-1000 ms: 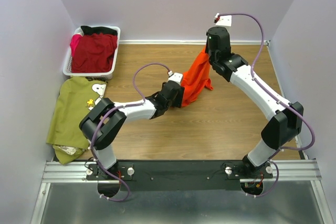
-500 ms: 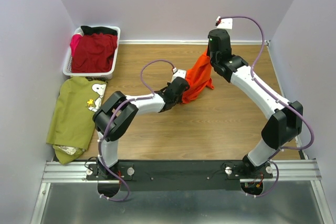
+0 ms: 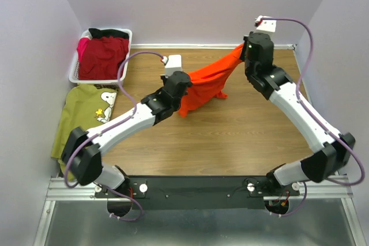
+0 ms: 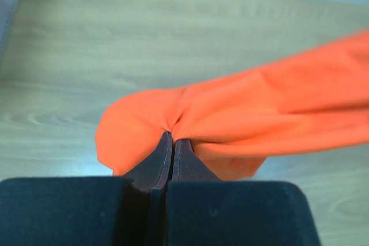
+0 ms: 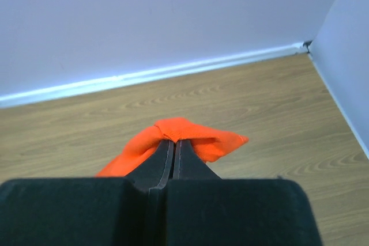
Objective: Fold and stack the t-shirts
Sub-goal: Flatten out the tshirt
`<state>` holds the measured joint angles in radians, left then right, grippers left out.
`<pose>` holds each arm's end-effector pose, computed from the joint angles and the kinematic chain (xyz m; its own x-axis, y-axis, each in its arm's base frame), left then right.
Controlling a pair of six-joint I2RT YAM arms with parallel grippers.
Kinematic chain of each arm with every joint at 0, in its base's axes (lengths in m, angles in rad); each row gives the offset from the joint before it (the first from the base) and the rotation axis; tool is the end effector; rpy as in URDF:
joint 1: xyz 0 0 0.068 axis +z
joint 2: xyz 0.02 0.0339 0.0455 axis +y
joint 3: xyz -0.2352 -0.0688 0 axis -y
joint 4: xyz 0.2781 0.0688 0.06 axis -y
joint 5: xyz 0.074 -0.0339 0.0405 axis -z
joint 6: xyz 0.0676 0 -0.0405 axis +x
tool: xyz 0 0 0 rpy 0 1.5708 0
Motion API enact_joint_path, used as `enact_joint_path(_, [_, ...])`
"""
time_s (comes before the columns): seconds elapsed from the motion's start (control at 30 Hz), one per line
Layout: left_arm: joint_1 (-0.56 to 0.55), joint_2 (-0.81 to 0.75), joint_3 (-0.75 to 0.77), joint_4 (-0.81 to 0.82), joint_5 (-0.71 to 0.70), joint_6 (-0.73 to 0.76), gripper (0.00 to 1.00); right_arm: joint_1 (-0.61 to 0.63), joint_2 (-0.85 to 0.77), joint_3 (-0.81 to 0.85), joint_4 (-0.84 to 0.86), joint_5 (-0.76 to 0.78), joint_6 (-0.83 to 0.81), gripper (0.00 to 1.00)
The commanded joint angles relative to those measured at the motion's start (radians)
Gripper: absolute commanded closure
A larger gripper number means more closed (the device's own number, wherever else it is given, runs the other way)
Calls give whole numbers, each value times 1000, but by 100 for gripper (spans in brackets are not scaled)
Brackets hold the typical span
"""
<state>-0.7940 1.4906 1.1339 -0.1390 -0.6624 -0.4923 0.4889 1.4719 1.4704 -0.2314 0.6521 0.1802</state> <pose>0.3063 -0.2523 0.2465 -0.3804 -0.1447 -0.9134 0.0038 0.9874 -0.1580 0.3717 0.1513 0.3777 -0.1739 0.0688 -0.9823 0.1821 0.9826 0.0366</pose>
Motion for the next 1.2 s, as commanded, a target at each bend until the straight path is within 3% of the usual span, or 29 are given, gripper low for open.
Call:
enact_joint_path(0.0, [-4,-174,50,-13,-154,37,100,-6,-143,-15,20,31,-27,99])
enact_joint_path(0.4, [-4,-542,40,36,-122,155,100,-4,-484,-170,12,-184,-68,99])
enact_joint_path(0.67, [-5,-592,14,134,-80,217,100,-4,-530,-268,81,-299,74,99])
enact_joint_path(0.83, [-5,-400,-3,289,-123,284,92,-4,-426,-373,121,-91,271,99])
enact_joint_path(0.97, [-1,-132,76,236,-169,255,91,-6,-335,-459,121,111,427,99])
enact_joint_path(1.17, [126,252,156,176,32,104,100,-18,-203,-532,121,346,573,99])
